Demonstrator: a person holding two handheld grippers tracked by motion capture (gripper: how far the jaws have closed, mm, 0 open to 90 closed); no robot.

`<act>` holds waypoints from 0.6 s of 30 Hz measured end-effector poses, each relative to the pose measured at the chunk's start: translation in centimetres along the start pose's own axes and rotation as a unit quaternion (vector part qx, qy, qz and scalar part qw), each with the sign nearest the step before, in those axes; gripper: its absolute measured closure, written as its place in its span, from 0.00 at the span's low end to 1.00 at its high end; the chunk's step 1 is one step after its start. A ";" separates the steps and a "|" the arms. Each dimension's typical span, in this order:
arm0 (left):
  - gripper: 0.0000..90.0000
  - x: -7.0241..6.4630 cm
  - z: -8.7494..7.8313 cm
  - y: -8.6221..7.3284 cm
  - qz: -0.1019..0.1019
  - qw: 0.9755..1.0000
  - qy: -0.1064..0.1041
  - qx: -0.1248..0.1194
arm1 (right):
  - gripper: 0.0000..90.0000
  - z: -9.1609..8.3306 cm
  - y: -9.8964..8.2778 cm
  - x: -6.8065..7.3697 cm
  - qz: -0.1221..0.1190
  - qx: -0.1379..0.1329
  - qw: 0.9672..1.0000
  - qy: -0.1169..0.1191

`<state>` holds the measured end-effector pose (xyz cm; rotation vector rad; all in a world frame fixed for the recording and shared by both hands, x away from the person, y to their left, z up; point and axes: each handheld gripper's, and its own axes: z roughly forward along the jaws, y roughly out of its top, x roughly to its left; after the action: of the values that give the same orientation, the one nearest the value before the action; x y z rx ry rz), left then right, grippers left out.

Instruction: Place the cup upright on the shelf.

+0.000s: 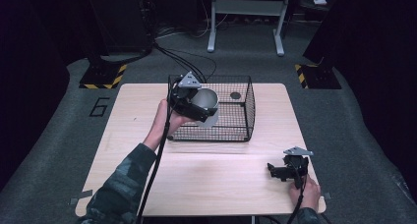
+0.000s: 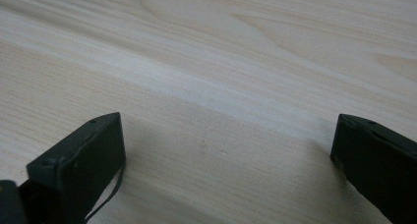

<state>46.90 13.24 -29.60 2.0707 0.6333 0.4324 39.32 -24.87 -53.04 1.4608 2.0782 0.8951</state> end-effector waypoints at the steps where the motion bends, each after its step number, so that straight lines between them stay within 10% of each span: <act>1: 0.07 0.0 0.0 0.0 0.000 1.000 0.000 0.000 | 0.00 0.0 0.0 0.0 0.000 0.000 1.000 0.000; 18: 0.07 2.2 3.8 0.4 -0.013 1.000 0.009 0.024 | 0.00 0.0 0.0 0.0 0.000 0.001 1.000 -0.001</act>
<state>50.72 11.82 -31.17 2.1038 0.6863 0.4262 39.33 -24.87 -53.04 1.4611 2.0782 0.8928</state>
